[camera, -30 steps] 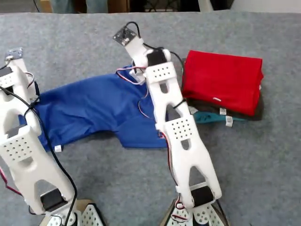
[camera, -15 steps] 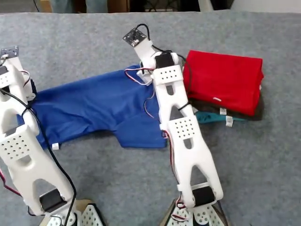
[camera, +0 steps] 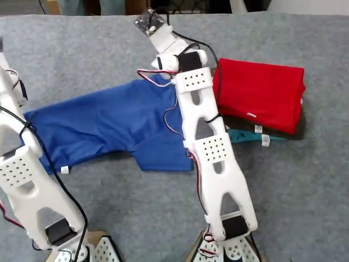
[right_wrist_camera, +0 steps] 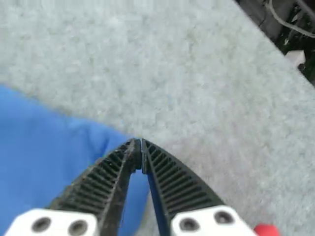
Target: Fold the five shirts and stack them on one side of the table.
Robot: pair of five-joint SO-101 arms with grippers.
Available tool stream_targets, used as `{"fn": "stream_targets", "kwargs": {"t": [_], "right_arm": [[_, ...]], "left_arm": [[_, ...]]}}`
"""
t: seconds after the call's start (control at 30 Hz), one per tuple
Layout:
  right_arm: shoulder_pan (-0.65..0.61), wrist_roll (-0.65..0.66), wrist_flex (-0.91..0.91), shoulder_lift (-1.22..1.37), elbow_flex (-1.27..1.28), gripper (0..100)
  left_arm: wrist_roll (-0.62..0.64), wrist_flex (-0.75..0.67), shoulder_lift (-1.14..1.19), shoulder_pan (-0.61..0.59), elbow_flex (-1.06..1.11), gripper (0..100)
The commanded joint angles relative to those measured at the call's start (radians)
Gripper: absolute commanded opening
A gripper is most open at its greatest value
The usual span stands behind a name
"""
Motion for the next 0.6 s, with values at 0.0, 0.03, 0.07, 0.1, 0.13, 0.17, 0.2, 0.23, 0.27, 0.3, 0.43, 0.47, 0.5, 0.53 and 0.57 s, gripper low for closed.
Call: {"fn": "stream_targets", "kwargs": {"t": [0.0,0.03,0.07,0.1,0.13,0.17,0.2,0.23,0.27,0.3,0.43,0.47,0.5,0.53,0.57], "right_arm": [[0.003,-0.011,-0.083,-0.024,0.065,1.5],[0.015,-0.011,-0.103,-0.013,0.101,1.5],[0.028,-0.011,-0.126,-0.001,0.13,1.5],[0.038,-0.011,-0.147,0.007,0.156,1.5],[0.052,-0.011,-0.16,0.015,0.174,1.5],[0.064,-0.011,-0.166,0.022,0.183,1.5],[0.074,-0.011,-0.17,0.027,0.188,1.5],[0.083,-0.011,-0.172,0.031,0.191,1.5],[0.092,-0.011,-0.173,0.036,0.191,1.5],[0.1,-0.011,-0.175,0.041,0.186,1.5],[0.107,-0.011,-0.176,0.042,0.182,1.5],[0.104,-0.011,-0.176,0.042,0.174,1.5],[0.103,-0.011,-0.173,0.042,0.154,1.5],[0.095,-0.011,-0.167,0.042,0.127,1.5],[0.089,-0.011,-0.155,0.042,0.096,1.5]], "left_arm": [[-0.006,-0.026,0.08,-0.002,-0.059,3],[-0.008,-0.028,0.117,-0.007,-0.064,3],[-0.008,-0.023,0.147,-0.015,-0.074,3],[-0.008,-0.02,0.173,-0.024,-0.087,3],[-0.008,-0.02,0.196,-0.031,-0.101,3],[-0.008,-0.017,0.215,-0.039,-0.119,3],[-0.008,-0.003,0.221,-0.045,-0.139,3],[-0.008,0.011,0.224,-0.048,-0.162,3],[-0.008,0.023,0.229,-0.053,-0.183,3],[-0.008,0.031,0.23,-0.054,-0.194,3],[-0.008,0.032,0.229,-0.065,-0.202,3],[-0.008,0.032,0.222,-0.065,-0.203,3],[-0.008,0.034,0.219,-0.065,-0.208,3],[-0.008,0.04,0.218,-0.065,-0.214,3],[-0.008,0.057,0.212,-0.062,-0.234,3]]}}
